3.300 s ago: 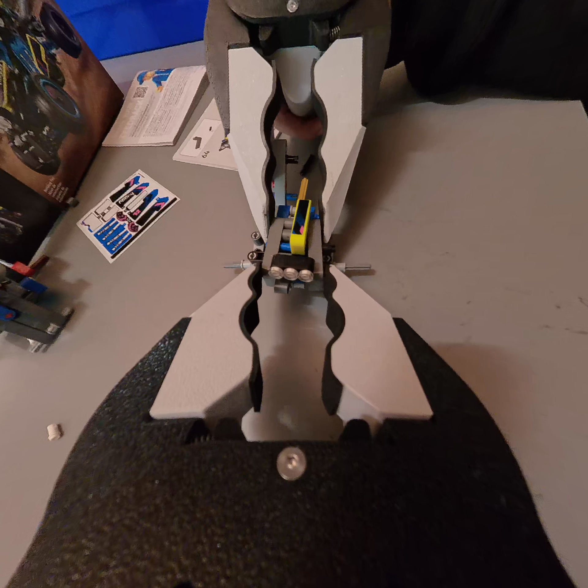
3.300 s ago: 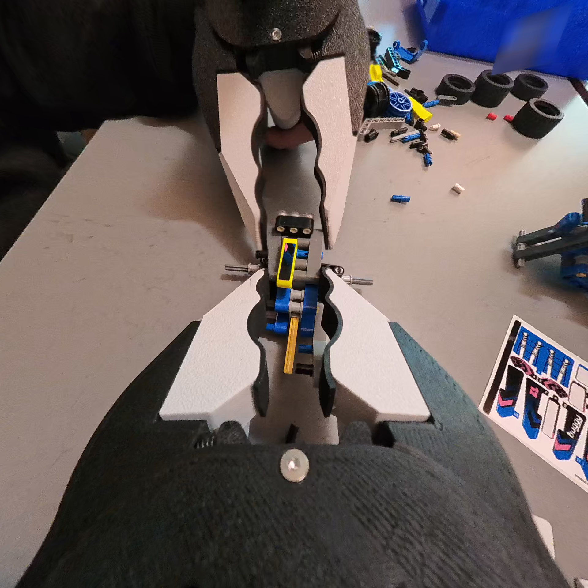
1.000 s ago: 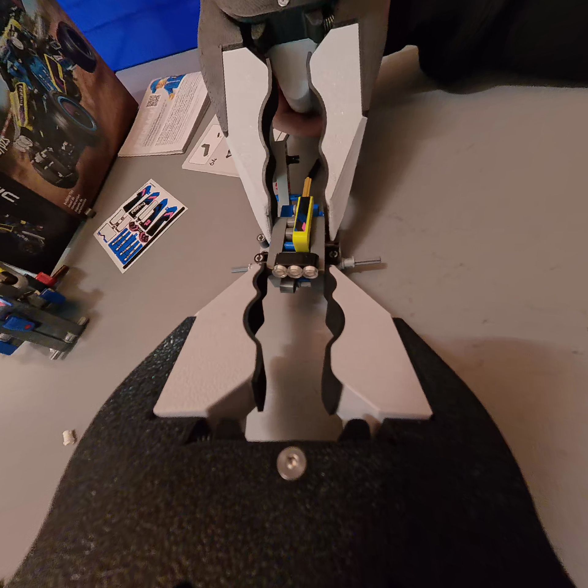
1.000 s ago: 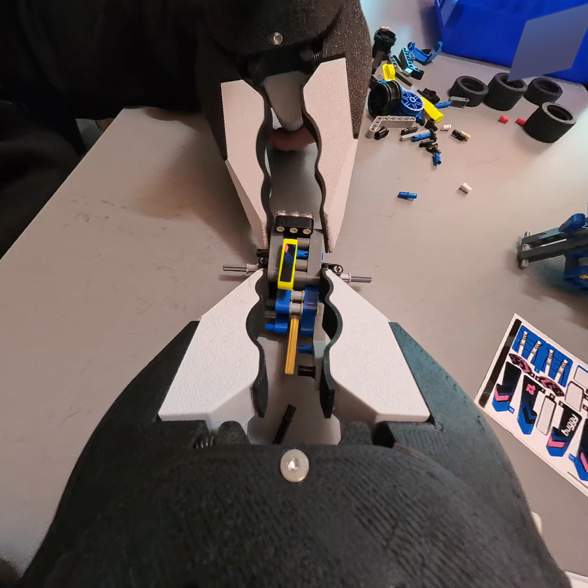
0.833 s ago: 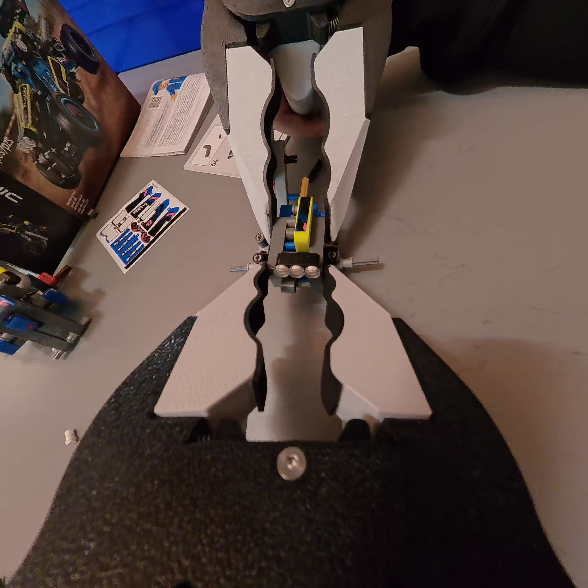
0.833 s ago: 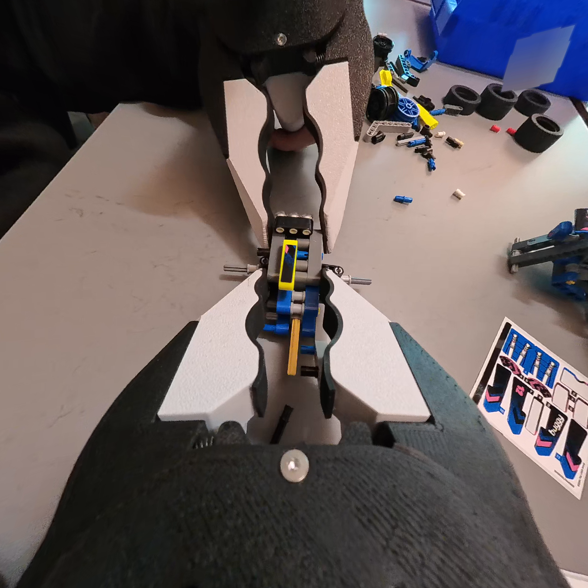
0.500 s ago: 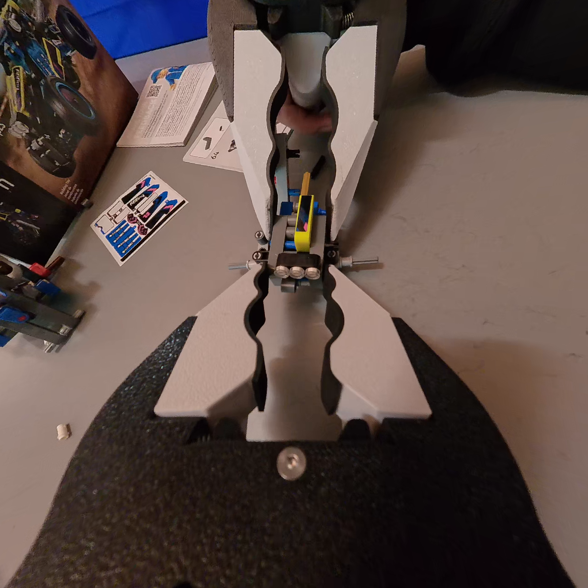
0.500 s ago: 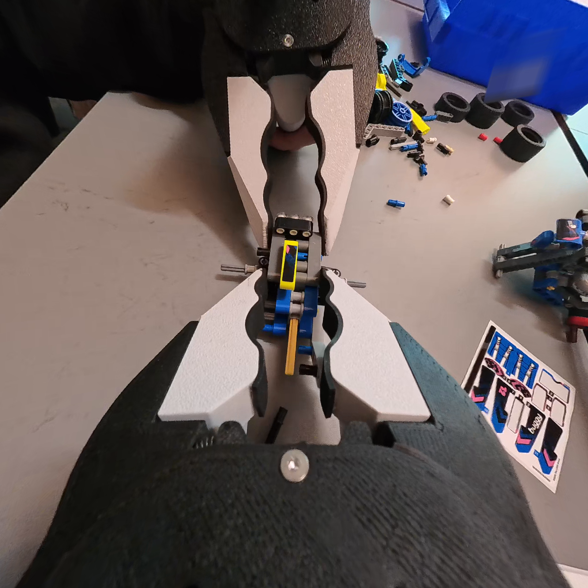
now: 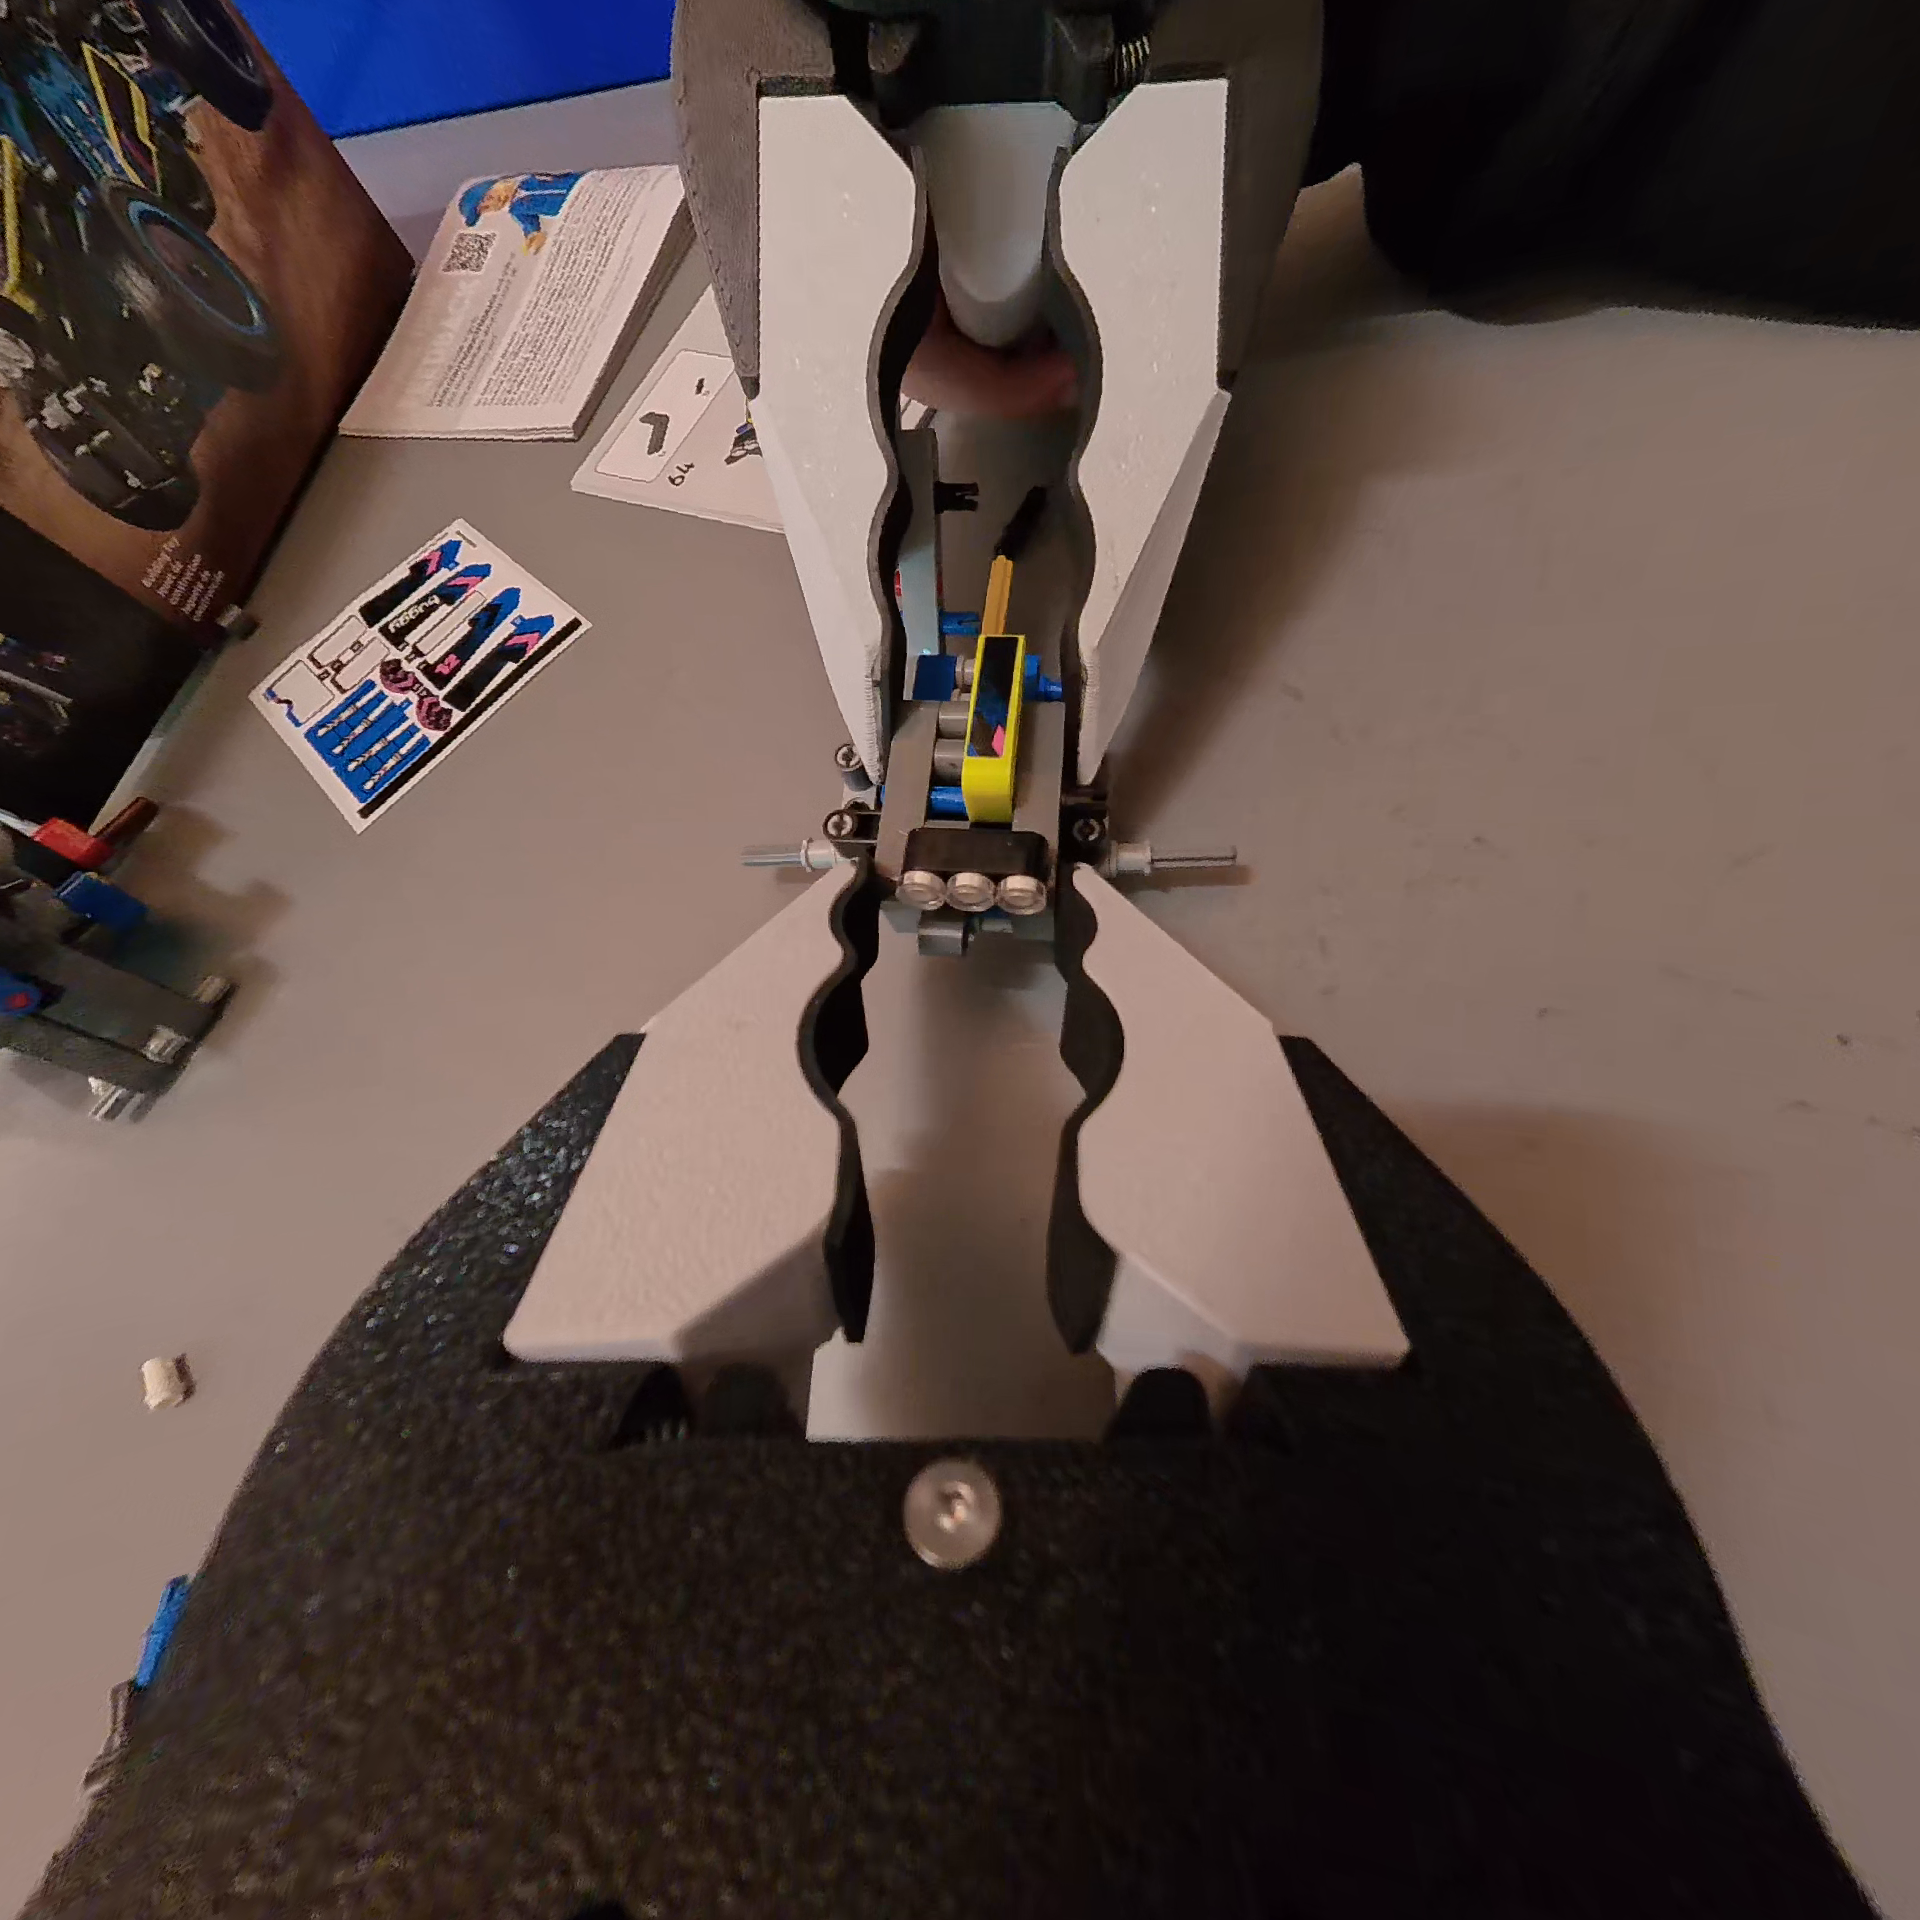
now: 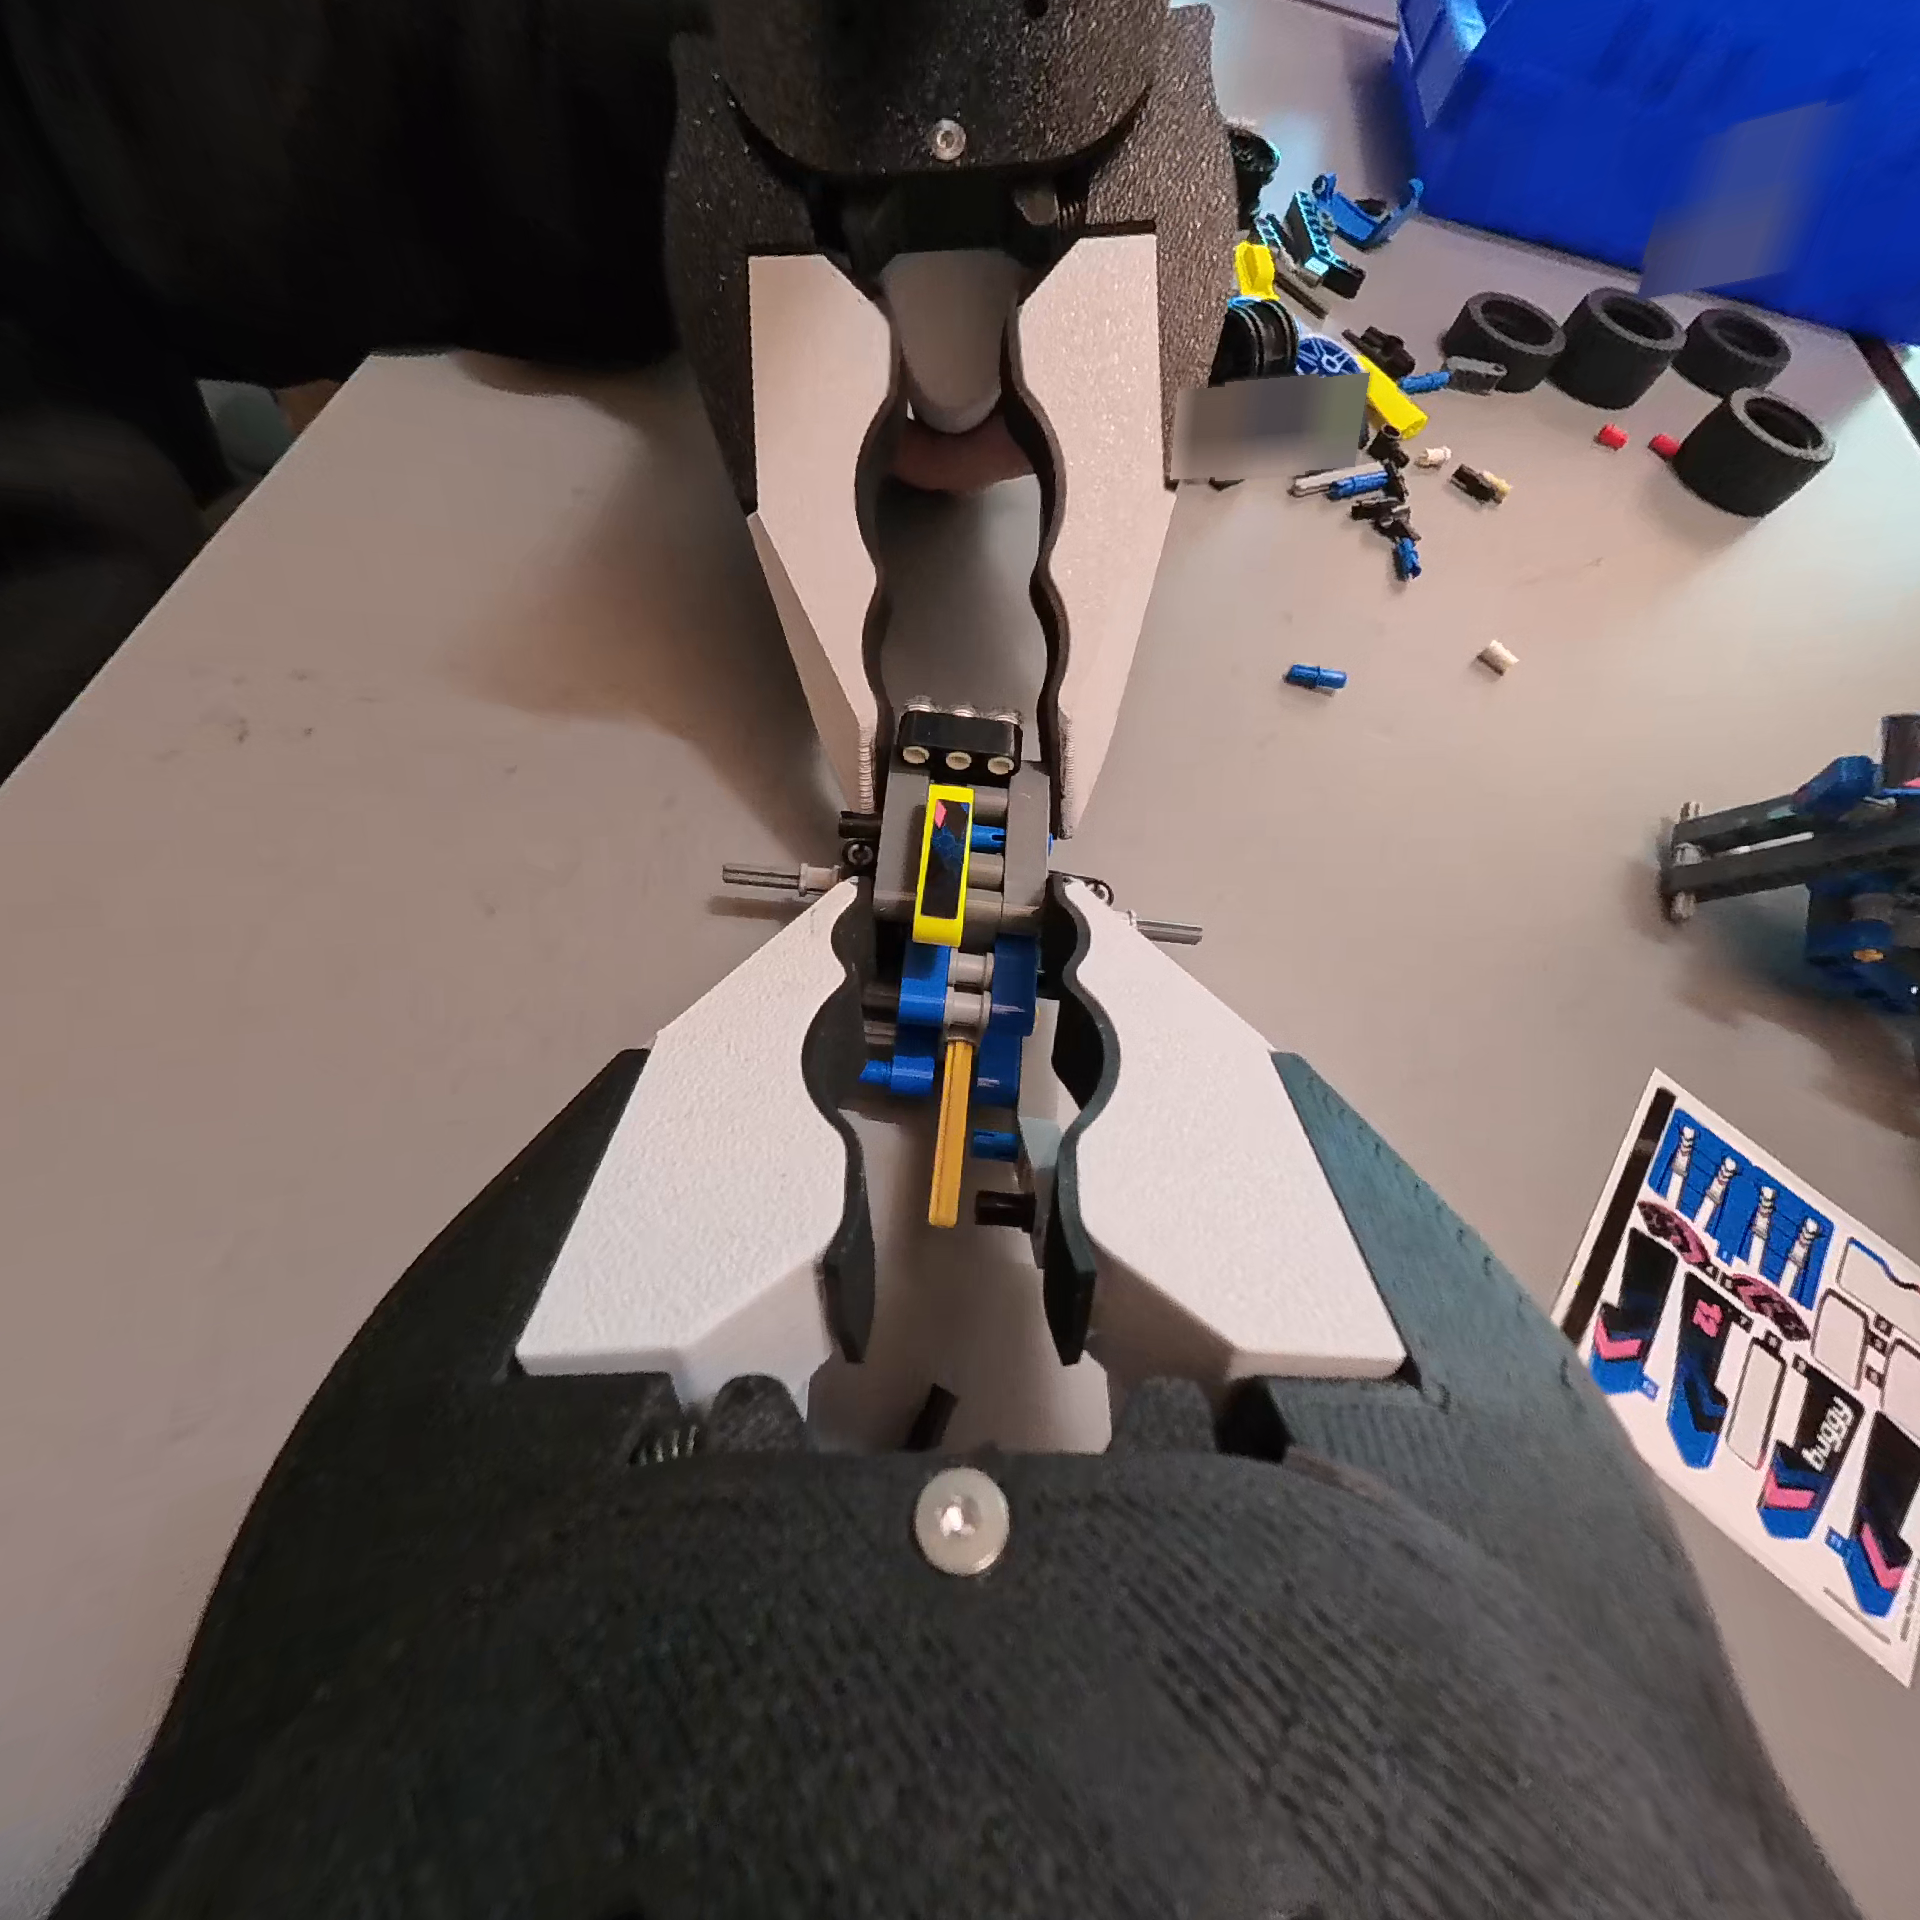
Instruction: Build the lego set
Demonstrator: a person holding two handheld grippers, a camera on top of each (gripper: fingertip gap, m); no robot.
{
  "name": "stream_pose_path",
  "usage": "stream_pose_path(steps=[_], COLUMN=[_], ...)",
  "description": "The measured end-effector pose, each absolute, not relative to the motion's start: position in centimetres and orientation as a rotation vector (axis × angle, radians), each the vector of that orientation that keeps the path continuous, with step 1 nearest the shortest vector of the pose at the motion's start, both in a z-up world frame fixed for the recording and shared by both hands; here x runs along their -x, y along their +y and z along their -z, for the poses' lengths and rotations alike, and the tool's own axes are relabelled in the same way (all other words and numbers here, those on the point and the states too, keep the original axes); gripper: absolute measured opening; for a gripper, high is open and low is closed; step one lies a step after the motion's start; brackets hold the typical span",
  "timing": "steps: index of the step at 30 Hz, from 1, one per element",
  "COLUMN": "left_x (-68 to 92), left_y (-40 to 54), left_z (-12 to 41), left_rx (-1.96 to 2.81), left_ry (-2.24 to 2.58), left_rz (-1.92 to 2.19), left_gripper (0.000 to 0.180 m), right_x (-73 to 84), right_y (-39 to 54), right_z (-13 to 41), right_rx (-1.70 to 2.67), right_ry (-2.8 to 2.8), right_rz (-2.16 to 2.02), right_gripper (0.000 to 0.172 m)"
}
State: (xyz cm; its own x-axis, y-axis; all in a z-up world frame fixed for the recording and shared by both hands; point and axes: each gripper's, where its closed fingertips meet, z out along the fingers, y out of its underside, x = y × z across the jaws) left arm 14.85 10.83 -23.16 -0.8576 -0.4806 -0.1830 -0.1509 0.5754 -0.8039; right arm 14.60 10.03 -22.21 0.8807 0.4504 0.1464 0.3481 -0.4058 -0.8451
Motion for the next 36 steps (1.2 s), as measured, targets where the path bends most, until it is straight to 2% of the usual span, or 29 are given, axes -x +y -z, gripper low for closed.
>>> stream_pose_path(steps=[16,26,30,36], left_x=[-14.8,-14.8,-14.8,-14.9], left_y=[12.2,12.2,12.2,12.3], left_z=[23.4,23.4,23.5,23.6], left_rx=[0.549,0.578,0.584,0.596], left_ry=[2.435,2.466,2.467,2.468], left_rz=[1.179,1.207,1.205,1.197], left_gripper=[0.031,0.031,0.031,0.031], right_x=[-14.4,-13.8,-14.3,-21.9], right_y=[11.8,11.3,9.9,3.2], right_z=[22.0,20.4,18.2,16.5], right_rx=[1.976,1.91,1.793,1.794], right_ry=[-0.625,-0.694,-0.675,-0.391], right_rz=[0.054,0.292,0.374,0.764], right_gripper=[0.033,0.054,0.04,0.0])
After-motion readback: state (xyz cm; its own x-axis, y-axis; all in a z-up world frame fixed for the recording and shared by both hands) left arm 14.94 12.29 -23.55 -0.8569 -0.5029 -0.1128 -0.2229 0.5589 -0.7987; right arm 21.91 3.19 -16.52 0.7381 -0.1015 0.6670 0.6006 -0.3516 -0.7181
